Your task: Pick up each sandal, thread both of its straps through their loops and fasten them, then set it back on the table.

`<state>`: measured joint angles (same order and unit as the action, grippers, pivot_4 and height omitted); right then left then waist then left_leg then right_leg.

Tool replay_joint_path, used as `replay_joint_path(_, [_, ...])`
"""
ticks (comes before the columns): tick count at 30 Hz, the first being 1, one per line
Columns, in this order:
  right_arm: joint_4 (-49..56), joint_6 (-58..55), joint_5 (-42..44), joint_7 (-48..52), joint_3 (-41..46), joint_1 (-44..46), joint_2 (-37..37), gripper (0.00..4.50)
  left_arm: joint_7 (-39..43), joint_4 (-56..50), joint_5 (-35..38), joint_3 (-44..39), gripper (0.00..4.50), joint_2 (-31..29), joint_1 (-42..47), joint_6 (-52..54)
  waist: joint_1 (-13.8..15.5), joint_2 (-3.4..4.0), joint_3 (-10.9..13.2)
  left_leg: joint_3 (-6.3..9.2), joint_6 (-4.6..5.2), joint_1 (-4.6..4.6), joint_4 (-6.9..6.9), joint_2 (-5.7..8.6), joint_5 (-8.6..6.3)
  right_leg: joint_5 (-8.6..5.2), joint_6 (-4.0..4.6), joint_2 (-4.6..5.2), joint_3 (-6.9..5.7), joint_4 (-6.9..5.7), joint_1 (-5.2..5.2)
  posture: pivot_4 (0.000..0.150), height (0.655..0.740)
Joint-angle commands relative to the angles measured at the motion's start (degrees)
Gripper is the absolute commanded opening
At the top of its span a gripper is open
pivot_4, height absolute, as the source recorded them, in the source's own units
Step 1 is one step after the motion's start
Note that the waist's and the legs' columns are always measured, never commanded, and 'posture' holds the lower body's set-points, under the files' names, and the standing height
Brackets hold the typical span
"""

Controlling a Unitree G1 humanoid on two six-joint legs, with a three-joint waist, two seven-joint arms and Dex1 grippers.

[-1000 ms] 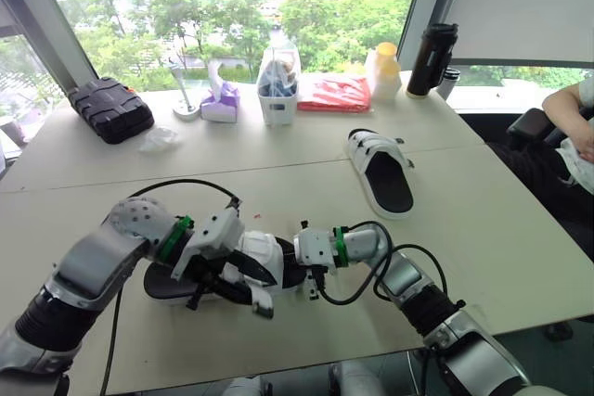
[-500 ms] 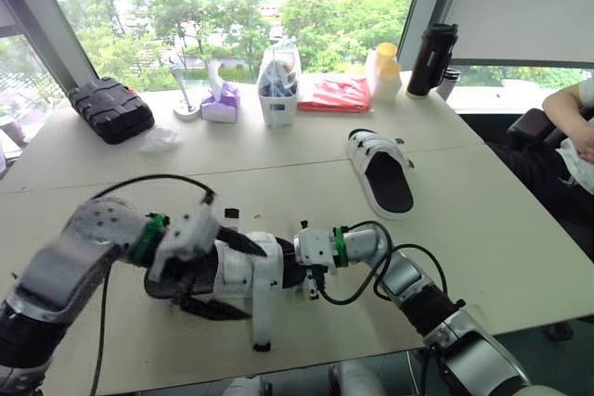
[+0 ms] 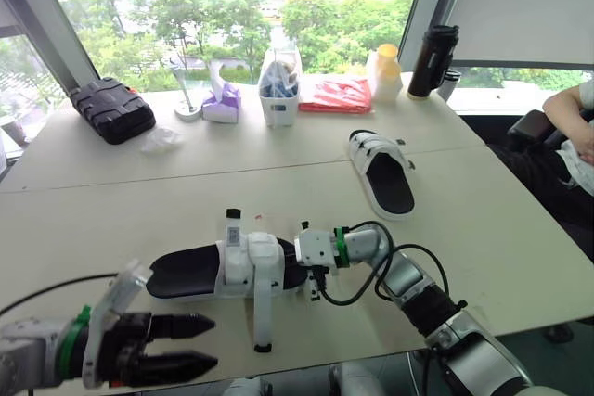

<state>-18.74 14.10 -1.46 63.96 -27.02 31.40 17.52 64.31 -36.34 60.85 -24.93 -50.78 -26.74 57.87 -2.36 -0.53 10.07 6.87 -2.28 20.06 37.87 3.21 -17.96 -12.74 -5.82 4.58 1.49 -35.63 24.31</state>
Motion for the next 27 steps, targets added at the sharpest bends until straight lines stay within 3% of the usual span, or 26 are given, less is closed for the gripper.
replay_joint_path(1, [-0.12,-1.35,-1.88,1.82,-2.75,-2.08,0.81,0.0,-4.37,-3.22,-4.15,4.42,4.47,3.6,-0.42,-4.83,0.06,0.01,-0.03,-0.02,0.0,-0.02,0.0,0.0,0.0,0.0,0.01,-0.01,0.0,0.06,-0.05,0.15,0.74])
replay_joint_path(8, [1.47,-2.38,-2.03,1.8,-2.78,-2.73,1.04,0.0,-9.49,0.4,-15.19,16.64,4.47,12.02,2.28,-15.42,0.03,0.04,-0.09,-0.07,-0.01,0.02,-0.02,0.01,0.0,0.02,0.0,0.0,0.0,0.19,-0.05,0.15,0.74])
replay_joint_path(18, [1.74,-2.15,-2.39,1.77,-2.94,-2.81,1.79,0.0,-10.64,7.12,-18.29,23.06,4.47,16.89,8.17,-20.14,0.25,0.08,-0.12,-0.09,0.0,0.06,-0.05,0.03,-0.01,0.02,-0.01,0.05,0.0,0.27,-0.02,0.15,0.74])
replay_joint_path(21, [1.75,-2.06,-2.44,1.79,-2.98,-2.87,2.0,0.0,-11.31,7.39,-17.41,24.42,3.58,18.31,9.9,-19.24,0.21,0.09,-0.12,-0.07,0.0,0.06,-0.05,0.02,-0.01,0.03,-0.03,0.04,0.0,0.27,-0.02,0.15,0.74])
replay_joint_path(27, [2.23,-2.47,-2.43,1.64,-3.11,-2.92,2.01,0.0,-11.85,8.45,-17.38,26.33,0.47,19.35,12.23,-18.66,0.24,0.08,-0.12,-0.06,0.0,0.06,-0.05,0.02,0.0,0.03,-0.03,0.05,0.0,0.27,-0.02,0.15,0.74])
